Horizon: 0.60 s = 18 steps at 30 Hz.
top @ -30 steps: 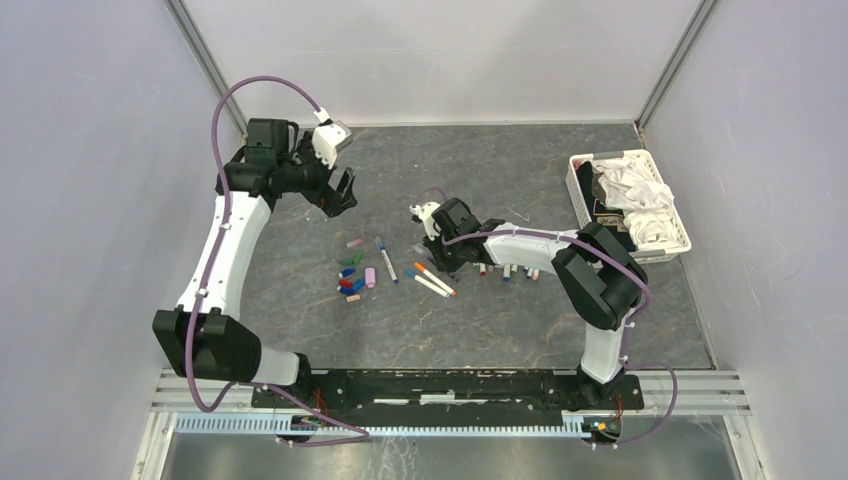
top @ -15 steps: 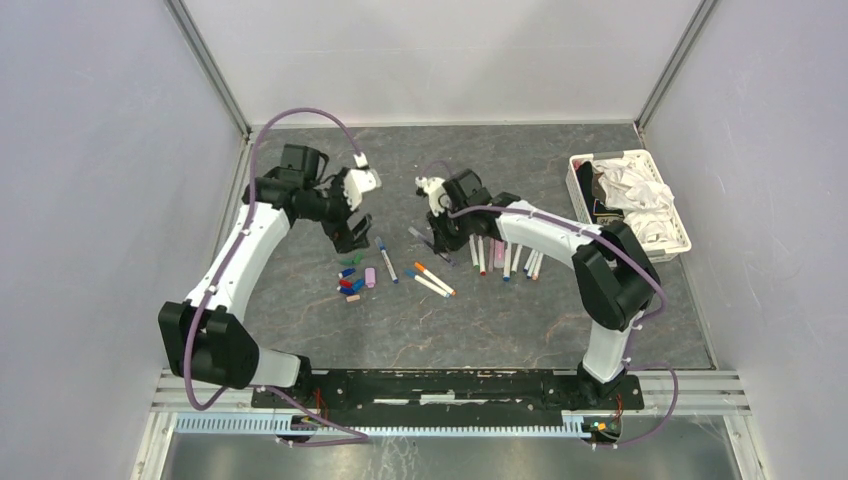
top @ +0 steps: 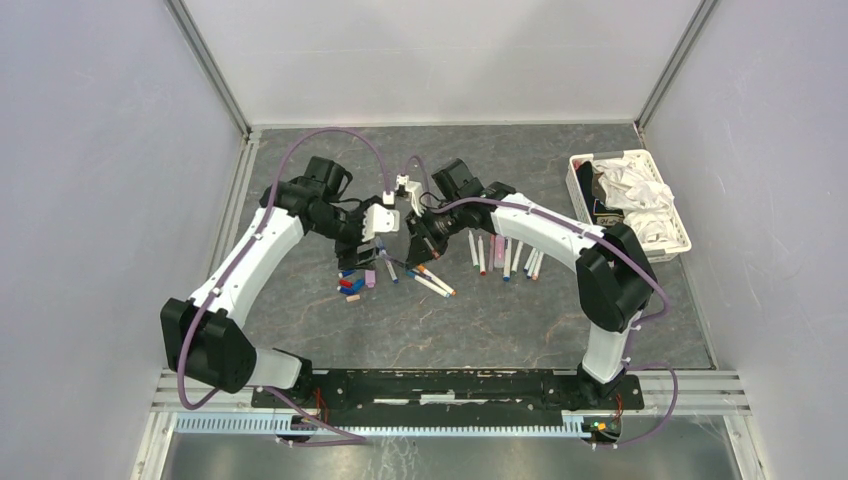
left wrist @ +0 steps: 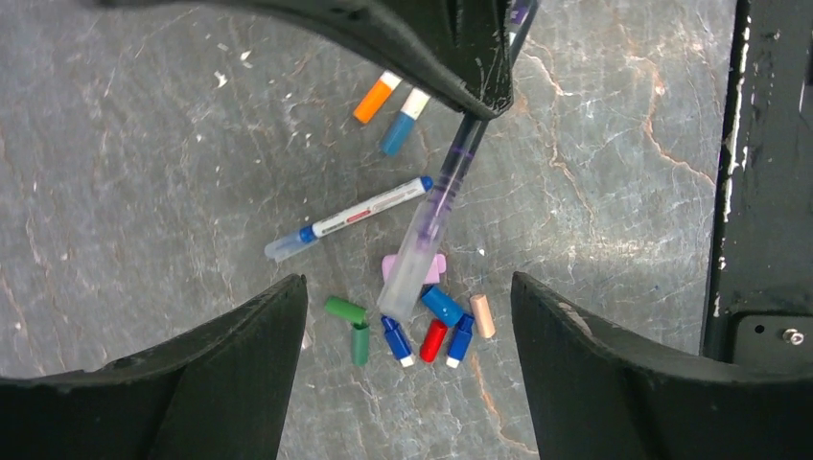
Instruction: Open the pen caps
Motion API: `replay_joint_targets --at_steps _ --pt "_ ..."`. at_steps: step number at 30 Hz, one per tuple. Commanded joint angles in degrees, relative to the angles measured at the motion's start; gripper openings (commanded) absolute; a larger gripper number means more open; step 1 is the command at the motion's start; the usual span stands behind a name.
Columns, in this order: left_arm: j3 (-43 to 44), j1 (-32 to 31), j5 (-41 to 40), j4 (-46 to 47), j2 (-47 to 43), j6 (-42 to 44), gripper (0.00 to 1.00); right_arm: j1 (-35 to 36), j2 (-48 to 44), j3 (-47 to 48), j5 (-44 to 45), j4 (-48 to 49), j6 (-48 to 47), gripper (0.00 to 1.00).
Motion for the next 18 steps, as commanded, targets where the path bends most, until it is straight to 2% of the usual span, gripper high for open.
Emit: replay_joint_targets --at_steps 1,4,7,12,14,15,16,18 --pt "-1.45 -1.96 0.62 -1.60 -1.32 6.49 0.82 -0.11 1.00 2.61 -6.23 -0.81 -1.07 0.00" --pt "-2.53 -2.97 -0.70 -1.51 -1.36 7.30 0.75 0.02 1.35 2.54 -7.85 -1.19 -2.08 0.00" --pt "-3.00 -3.32 -1.51 -1.54 -1.47 7.78 0.62 0.15 1.46 2.27 -8.26 -1.07 -2.37 0.00" --pt "-3.10 -4.05 -2.35 -1.77 -1.88 8.19 0.35 0.11 2.71 2.88 -9.40 -0.15 -0.98 0.00" --pt "-2.93 -4.34 -2.45 -2.05 -1.67 8.03 0.21 0.25 3.16 2.97 -9.92 1.07 0.21 0.02" --pt "-2.78 -4.45 -2.55 -2.11 -1.50 7.85 0.12 0.36 3.43 3.01 -9.93 1.63 0.98 0.10" --pt "-2.64 -4.50 -2.68 -2.15 -1.30 7.54 0.08 0.42 3.78 3.14 -10.15 1.94 1.39 0.22" --pt "-2.30 -4.53 -3.02 -2.73 -0.91 7.39 0.03 1.00 4.72 3.17 -10.36 3.16 2.72 0.36"
